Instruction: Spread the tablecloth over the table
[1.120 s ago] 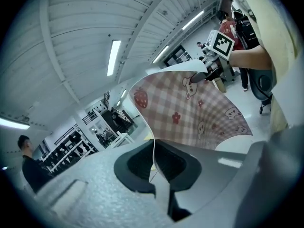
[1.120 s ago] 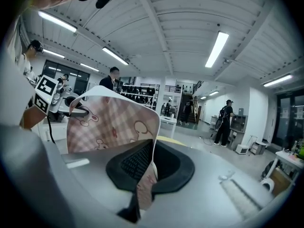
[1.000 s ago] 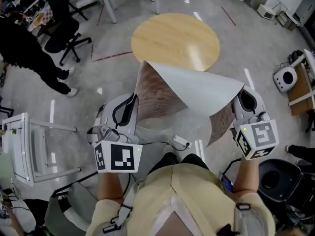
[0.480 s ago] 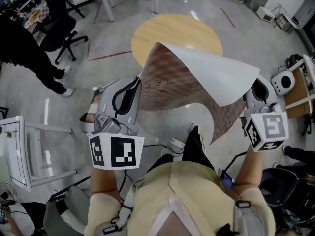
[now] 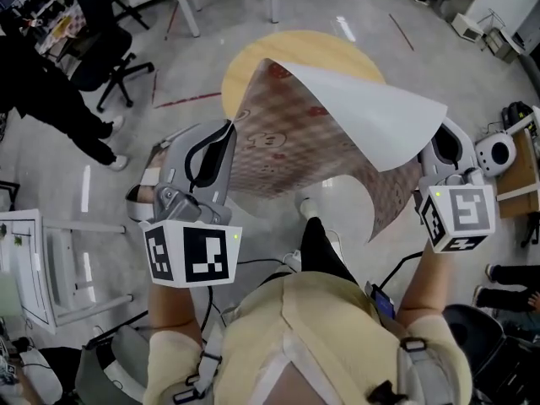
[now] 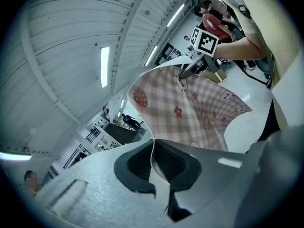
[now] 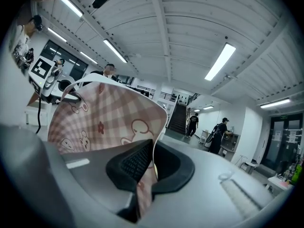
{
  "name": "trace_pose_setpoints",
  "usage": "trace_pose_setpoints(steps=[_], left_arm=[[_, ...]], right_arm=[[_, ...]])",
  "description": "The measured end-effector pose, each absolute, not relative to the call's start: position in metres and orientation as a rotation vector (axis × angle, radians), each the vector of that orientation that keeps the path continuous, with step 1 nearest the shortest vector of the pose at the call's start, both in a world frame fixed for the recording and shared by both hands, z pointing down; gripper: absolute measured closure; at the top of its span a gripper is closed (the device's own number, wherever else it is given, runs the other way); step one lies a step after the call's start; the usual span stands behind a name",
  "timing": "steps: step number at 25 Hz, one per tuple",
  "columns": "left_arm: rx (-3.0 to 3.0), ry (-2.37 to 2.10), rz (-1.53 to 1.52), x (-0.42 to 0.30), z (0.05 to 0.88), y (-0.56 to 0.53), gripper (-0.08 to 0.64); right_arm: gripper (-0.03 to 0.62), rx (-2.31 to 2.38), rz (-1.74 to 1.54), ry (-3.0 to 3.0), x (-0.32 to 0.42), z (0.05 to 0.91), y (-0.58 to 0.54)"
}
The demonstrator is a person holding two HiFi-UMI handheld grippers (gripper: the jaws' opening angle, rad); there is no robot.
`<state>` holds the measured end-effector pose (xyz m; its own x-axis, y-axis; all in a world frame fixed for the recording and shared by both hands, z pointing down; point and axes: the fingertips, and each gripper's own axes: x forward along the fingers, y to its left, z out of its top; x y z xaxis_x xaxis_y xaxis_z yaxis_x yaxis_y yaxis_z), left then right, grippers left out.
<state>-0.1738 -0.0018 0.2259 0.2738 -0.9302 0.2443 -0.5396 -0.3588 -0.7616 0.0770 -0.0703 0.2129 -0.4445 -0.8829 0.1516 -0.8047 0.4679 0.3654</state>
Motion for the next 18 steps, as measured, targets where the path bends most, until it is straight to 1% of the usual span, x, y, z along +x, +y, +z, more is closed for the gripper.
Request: trace_pose_setpoints(steps=[6, 13, 18], left_arm=[[-1.947, 1.368, -0.992, -0.176, 0.216, -0.074, 0.551], [-1.909, 1.395, -1.055, -0.182, 0.222, -0.142, 0.551], [-1.882, 1.405, -1.086, -0.183, 0.214, -0.205, 0.551]], right_arm=[[0.583, 1.353, -0.406, -2.431, 0.075, 0.206, -0.139], [0.583, 1.316, -0.374, -2.457, 0.068, 0.217, -0.211], [0.583, 1.299, -0.379, -2.465, 0.067, 0.208, -0.272]])
